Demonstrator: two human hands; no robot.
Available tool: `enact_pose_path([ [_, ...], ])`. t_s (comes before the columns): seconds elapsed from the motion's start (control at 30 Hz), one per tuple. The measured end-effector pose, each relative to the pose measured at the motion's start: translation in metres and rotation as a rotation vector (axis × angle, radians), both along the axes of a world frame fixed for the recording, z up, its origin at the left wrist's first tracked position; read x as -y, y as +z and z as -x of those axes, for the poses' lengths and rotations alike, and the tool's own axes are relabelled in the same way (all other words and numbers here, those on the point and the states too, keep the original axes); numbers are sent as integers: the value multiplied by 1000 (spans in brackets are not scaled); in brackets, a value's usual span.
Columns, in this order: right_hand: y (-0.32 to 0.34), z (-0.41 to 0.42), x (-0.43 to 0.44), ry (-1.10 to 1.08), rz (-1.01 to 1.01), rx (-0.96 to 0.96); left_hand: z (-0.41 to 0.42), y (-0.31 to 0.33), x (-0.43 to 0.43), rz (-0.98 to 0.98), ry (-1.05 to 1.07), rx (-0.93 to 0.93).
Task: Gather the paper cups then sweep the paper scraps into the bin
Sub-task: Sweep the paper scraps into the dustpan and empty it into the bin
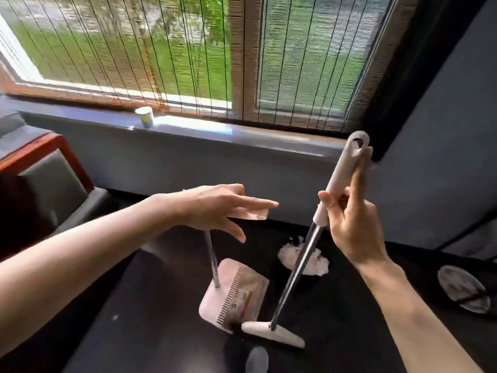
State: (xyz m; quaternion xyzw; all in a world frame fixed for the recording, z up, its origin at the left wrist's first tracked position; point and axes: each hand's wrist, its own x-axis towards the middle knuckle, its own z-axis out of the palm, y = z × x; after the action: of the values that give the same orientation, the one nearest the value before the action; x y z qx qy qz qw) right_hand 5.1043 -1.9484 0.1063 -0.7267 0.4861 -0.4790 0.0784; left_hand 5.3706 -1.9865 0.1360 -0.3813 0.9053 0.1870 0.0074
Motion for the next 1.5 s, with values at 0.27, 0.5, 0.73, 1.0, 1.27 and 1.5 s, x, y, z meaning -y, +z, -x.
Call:
enact_pose_path([
  [0.27,-35,-33,159,31,-71,55,-10,-4,144,21,-24,134],
  [0.5,-62,-59,261,46,-175,28,-12,-22,256,67,-11,110],
  [0.73,-125,-84,342,16,-329,-12,-5,-94,353,15,-119,95],
  [1.0,-196,-100,405,-66,-346,1,-13,-184,421,-273,-51,17],
  [1.27,-200,-102,437,-141,-374,25,-18,-181,456,-245,102,-174],
  [1.5,-203,-107,467,-131,-508,4,-24,-186,472,-276,105,-219],
])
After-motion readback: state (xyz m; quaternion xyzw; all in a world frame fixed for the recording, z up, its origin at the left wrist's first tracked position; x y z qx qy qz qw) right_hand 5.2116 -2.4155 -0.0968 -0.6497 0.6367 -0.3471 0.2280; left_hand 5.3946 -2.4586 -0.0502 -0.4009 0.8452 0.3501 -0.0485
